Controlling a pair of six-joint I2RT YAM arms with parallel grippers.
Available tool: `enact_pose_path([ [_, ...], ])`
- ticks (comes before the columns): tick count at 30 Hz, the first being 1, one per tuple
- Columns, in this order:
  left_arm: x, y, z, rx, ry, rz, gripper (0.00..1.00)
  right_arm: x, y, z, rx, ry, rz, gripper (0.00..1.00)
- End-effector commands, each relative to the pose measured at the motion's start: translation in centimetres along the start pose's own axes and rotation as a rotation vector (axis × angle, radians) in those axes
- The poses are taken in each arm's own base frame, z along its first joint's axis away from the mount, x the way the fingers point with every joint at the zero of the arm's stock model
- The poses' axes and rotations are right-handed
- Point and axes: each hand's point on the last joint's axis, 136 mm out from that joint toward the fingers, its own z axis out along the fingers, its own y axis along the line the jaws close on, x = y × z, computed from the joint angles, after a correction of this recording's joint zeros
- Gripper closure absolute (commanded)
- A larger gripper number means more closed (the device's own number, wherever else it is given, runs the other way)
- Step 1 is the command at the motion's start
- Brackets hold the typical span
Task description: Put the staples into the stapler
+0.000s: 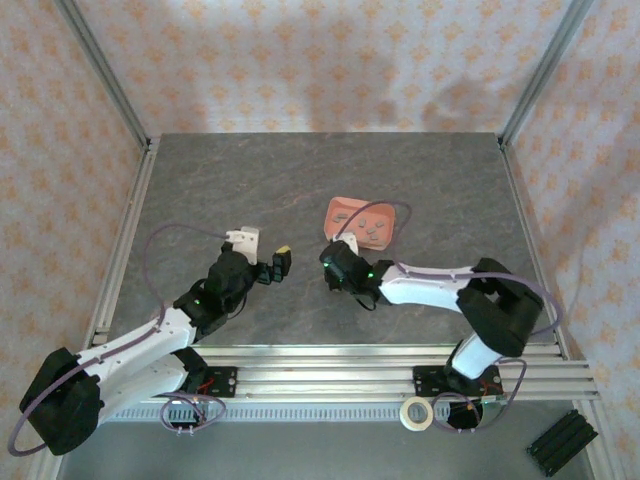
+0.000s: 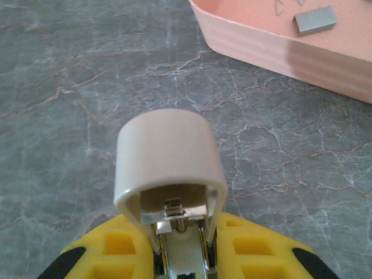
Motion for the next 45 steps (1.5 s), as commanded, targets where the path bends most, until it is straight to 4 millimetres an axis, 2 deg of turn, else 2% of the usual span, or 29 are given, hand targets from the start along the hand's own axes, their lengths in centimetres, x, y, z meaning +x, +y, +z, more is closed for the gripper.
enact_pose_path([
  [1,0.6,1.3,-0.4,-0.065,0.010,-0.028,0.00,-1.2,-0.5,0.0,0.110,-0.039,0.132,0.84],
  [14,1.2,1.6,-0.3,-0.080,0.028,-0.027,0.00,0.7,2.1,1.9,0.123,0.081,0.180,0.81],
  [21,1.4,1.5,-0.2,-0.075,0.023,-0.027,0.00,1.6,2.0,1.9,0.150,0.112,0.185,0.78],
  [24,1.4,1.5,-0.1,-0.073,0.024,-0.020,0.00,1.5,2.1,1.5,0.151,0.111,0.181,0.73],
  [29,1.5,1.4,0.0,-0.069,0.029,-0.018,0.00,0.6,2.6,0.2,0.114,0.101,0.141,0.55],
  [31,1.5,1.3,0.0,-0.067,0.030,-0.015,0.00,0.0,2.5,-0.9,0.106,0.090,0.107,0.49],
  [34,1.4,1.3,-0.1,-0.063,0.031,-0.011,0.00,-1.1,1.9,-2.8,0.104,0.070,0.040,0.45],
  [36,1.3,1.1,-0.1,-0.058,0.030,-0.006,0.00,-1.7,1.2,-3.9,0.102,0.080,-0.020,0.42],
  [41,1.2,0.4,0.1,-0.022,0.040,0.020,0.00,-2.8,-3.2,-5.4,0.071,0.203,-0.130,0.35],
  [45,1.4,-0.3,0.4,0.009,0.060,0.036,0.00,-3.1,-9.1,-6.5,0.140,0.302,-0.241,0.32],
])
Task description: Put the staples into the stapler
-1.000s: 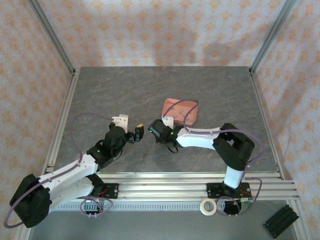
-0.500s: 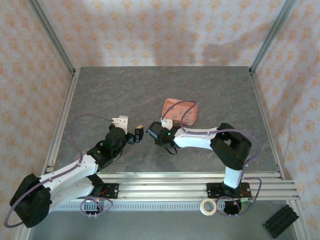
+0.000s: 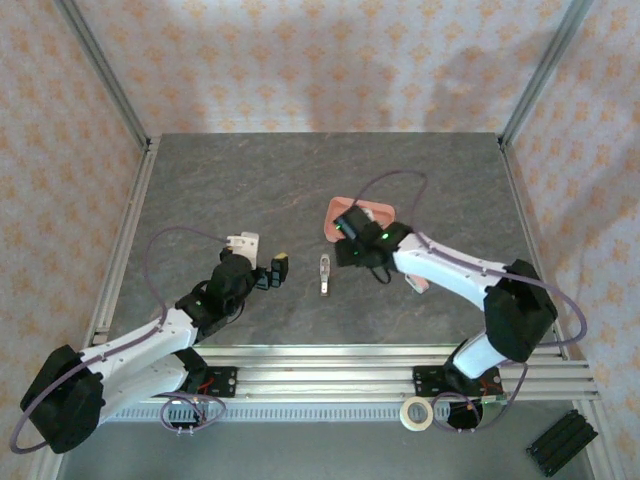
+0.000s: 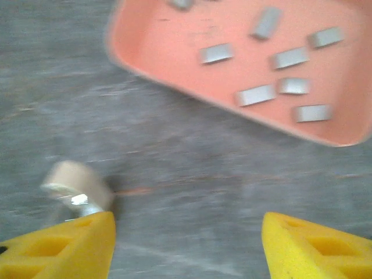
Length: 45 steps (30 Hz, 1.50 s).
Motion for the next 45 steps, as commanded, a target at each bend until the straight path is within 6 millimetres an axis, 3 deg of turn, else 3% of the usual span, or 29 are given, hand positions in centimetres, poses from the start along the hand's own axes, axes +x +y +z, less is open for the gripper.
enact_pose_path([
  [1,-0.9,-1.1,0.1,0.043,-0.010,0.023,0.00,2.1,-4.5,-1.1,0.045,0.151,-0.217,0.31],
  [5,-0.7,-1.7,0.5,0.067,0.010,0.035,0.00,3.5,-9.3,-1.1,0.107,0.245,-0.292,0.28],
  [9,-0.6,-2.3,0.8,0.088,0.029,0.058,0.00,5.3,-13.8,-0.4,0.173,0.340,-0.215,0.25],
  [12,-0.5,-2.6,1.1,0.100,0.042,0.068,0.00,6.4,-15.2,0.4,0.175,0.380,-0.185,0.25],
  [23,-0.2,-3.9,2.1,0.143,0.087,0.075,0.00,6.6,-13.8,2.8,0.076,0.417,-0.235,0.33],
  [29,-0.3,-3.8,2.0,0.139,0.082,0.068,0.00,7.0,-13.6,4.2,0.068,0.472,-0.234,0.45],
  [32,-0.4,-3.7,1.9,0.135,0.081,0.074,0.00,7.0,-13.7,4.5,0.070,0.485,-0.235,0.56],
  [37,-0.5,-3.7,1.7,0.133,0.079,0.080,0.00,5.9,-13.4,3.6,0.059,0.443,-0.234,0.71],
  [41,-0.8,-4.0,1.6,0.145,0.080,0.071,0.00,3.9,-12.4,1.5,0.009,0.331,-0.242,0.77],
  [45,-1.6,-5.4,1.5,0.210,0.088,0.041,0.00,1.5,-8.9,-1.2,-0.177,0.125,-0.271,0.84],
])
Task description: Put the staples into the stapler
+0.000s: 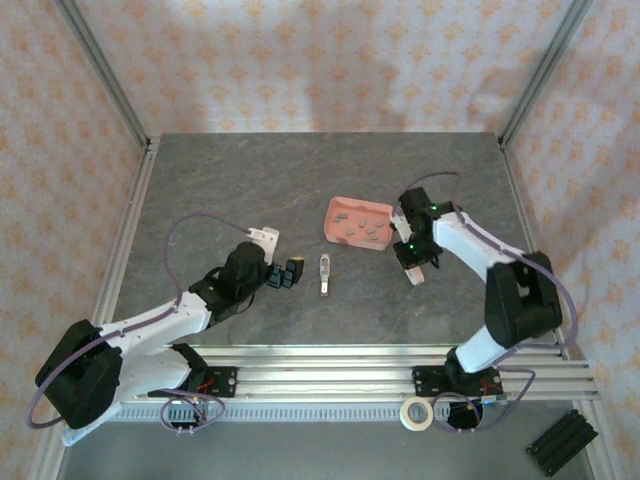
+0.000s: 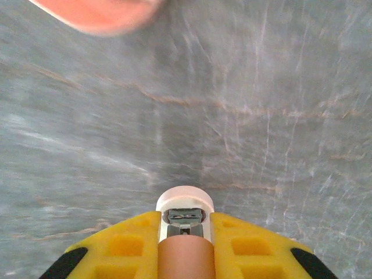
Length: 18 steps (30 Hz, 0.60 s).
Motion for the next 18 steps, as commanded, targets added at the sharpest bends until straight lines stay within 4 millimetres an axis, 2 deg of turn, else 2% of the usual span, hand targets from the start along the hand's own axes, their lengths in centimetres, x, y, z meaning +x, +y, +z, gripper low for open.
enact_pose_path([
  [1,-2.2,-1.9,-0.4,0.086,-0.027,-0.025,0.00,-2.6,3.4,-3.9,-0.159,-0.245,-0.087,0.85],
  [3,-2.6,-3.1,-0.4,0.142,-0.016,-0.036,0.00,-3.1,5.5,-5.6,-0.242,-0.356,-0.173,0.88],
  [6,-3.1,-4.2,-0.3,0.189,0.008,-0.055,0.00,-3.3,7.0,-6.9,-0.271,-0.442,-0.235,0.92],
  [10,-4.0,-6.0,-0.4,0.283,0.003,-0.078,0.00,-3.1,9.7,-7.6,-0.322,-0.468,-0.344,0.93],
  [15,-5.0,-8.8,-0.7,0.431,0.030,-0.118,0.00,-2.8,14.0,-8.0,-0.390,-0.528,-0.562,0.94],
  [18,-5.0,-10.1,-0.7,0.501,0.061,-0.159,0.00,-2.4,16.2,-8.7,-0.449,-0.576,-0.697,0.98],
])
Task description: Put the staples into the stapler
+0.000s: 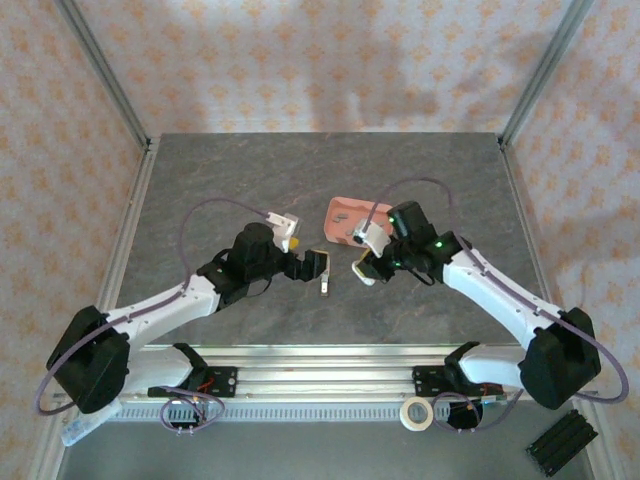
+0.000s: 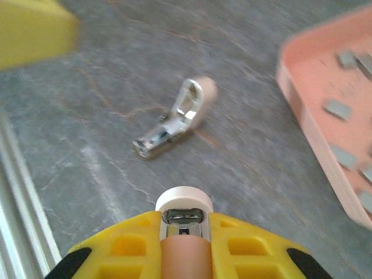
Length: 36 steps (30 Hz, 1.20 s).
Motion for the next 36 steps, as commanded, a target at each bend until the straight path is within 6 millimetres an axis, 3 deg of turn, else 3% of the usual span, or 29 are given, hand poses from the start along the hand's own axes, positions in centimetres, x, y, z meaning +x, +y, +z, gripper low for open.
enact_pose_path([
  [1,-0.9,-2.9,0.2,0.142,0.010,-0.056,0.01,-2.0,2.4,0.2,-0.092,-0.096,-0.197,0.99],
  [6,-0.6,-3.4,0.5,0.181,0.022,-0.091,0.03,-3.3,4.0,0.2,-0.131,-0.169,-0.336,1.00],
  [12,0.0,-3.9,0.6,0.218,0.040,-0.102,0.04,-4.4,4.3,0.1,-0.149,-0.221,-0.367,1.00],
  [25,1.9,-2.0,1.0,0.130,0.084,-0.068,0.13,-5.3,4.7,-0.5,-0.154,-0.274,-0.377,1.00],
  [36,3.6,-0.7,1.3,0.080,0.122,-0.049,0.13,-5.7,4.8,-1.5,-0.128,-0.309,-0.381,1.00],
])
